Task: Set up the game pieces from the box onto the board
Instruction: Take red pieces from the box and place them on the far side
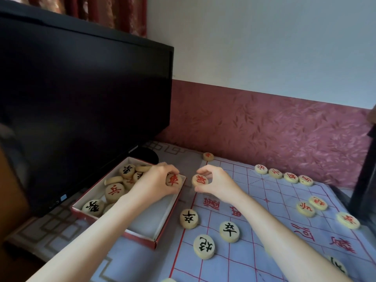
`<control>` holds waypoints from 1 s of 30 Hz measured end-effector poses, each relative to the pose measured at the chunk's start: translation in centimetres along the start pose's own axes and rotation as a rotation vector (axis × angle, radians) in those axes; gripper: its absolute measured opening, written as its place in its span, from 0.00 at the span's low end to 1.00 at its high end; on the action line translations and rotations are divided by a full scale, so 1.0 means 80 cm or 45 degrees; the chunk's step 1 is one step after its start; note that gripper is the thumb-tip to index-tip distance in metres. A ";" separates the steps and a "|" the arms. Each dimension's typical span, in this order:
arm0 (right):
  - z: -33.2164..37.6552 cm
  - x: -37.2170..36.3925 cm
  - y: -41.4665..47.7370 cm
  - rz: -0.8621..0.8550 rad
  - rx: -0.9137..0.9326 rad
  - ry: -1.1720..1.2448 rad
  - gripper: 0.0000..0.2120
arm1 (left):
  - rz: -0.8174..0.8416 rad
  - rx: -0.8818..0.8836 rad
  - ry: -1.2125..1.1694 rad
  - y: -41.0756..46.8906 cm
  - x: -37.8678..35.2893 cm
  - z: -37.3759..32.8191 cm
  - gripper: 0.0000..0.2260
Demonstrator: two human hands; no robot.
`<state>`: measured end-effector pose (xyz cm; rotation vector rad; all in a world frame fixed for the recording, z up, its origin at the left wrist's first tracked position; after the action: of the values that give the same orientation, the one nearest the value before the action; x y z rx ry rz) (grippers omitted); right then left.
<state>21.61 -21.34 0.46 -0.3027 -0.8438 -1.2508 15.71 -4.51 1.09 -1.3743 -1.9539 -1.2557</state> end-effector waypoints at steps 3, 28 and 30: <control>-0.028 0.027 0.000 -0.056 -0.080 -0.024 0.26 | 0.037 -0.029 -0.048 0.021 -0.024 -0.023 0.22; -0.191 0.111 0.093 -0.213 -0.298 -0.171 0.28 | 0.136 0.033 -0.186 0.132 -0.160 -0.085 0.21; -0.192 0.106 0.111 -0.195 -0.303 -0.152 0.27 | 0.122 0.046 -0.191 0.136 -0.160 -0.079 0.22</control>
<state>36.39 -34.09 -1.81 -0.5152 -0.8327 -1.4917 29.83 -15.36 -0.93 -1.5641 -1.9730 -1.0966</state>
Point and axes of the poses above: each hand's wrist, its own y-axis towards the middle knuckle, its own x-axis out of the back of the hand, z = x × y, the point moved 5 cm from there along y, towards the middle knuckle, and after that the axes turned 11 degrees about -z, right-handed, at the moved point
